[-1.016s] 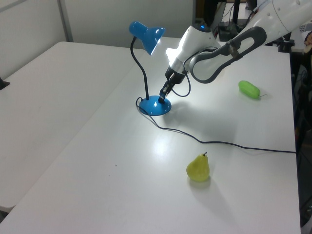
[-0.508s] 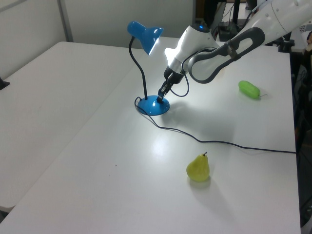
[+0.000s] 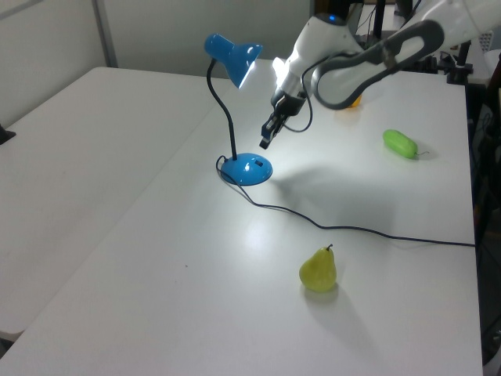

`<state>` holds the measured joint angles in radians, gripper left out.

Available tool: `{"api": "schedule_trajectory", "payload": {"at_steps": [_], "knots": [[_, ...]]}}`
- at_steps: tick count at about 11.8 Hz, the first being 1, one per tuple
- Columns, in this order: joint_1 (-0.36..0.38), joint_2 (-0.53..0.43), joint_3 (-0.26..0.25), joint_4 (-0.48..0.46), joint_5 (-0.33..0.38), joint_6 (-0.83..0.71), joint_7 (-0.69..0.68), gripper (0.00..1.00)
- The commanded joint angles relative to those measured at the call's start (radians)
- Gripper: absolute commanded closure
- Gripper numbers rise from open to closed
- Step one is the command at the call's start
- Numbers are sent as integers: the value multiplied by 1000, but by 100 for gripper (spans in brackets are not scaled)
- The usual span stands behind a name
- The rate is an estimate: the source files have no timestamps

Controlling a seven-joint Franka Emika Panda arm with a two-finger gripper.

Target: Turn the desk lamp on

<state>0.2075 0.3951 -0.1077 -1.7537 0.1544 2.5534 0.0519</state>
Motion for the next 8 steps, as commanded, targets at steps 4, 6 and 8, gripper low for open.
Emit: {"api": "schedule_trajectory", "payload": {"at_steps": [4, 6, 8], "knots": [[-11, -298, -12, -88, -28, -482, 25, 43], [-13, -356, -20, -110, -64, -567, 14, 0], [-13, -412, -21, -115, -91, -690, 14, 0]]}}
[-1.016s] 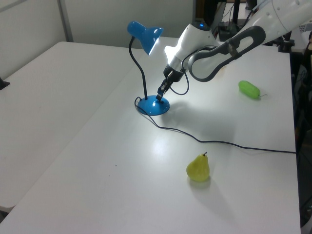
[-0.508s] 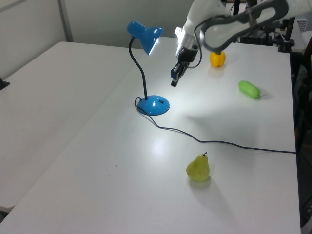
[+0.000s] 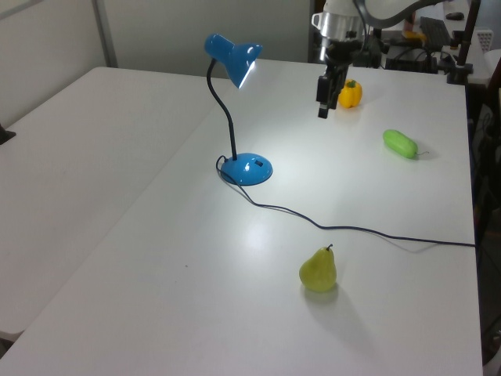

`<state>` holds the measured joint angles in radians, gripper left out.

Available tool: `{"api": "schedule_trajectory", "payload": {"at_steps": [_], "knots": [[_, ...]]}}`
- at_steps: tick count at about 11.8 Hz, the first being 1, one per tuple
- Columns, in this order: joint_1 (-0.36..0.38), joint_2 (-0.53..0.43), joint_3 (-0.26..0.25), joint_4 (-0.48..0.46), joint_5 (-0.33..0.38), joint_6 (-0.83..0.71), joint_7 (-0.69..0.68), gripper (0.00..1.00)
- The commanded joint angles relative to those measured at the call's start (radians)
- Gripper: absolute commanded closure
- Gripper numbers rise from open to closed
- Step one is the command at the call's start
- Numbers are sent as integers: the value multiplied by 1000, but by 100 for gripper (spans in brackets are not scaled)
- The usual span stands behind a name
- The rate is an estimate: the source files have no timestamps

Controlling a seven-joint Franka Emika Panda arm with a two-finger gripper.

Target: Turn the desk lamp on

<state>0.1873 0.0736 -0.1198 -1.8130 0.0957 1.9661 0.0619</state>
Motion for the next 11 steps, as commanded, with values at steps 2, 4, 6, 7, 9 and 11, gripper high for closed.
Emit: {"api": "schedule_trajectory", "payload": {"at_steps": [2, 4, 6, 7, 9, 11], "knots": [[-14, -127, -11, -54, -37, -161, 6, 0], [-58, -141, -9, -51, -36, -162, 4, 0], [-87, -140, 6, -42, -34, -168, 6, 0], [-118, -138, 32, -40, -31, -170, 7, 0], [-117, -129, 37, -25, -31, -181, 16, 0], [-117, -114, 37, -5, -33, -185, 18, 0]]}}
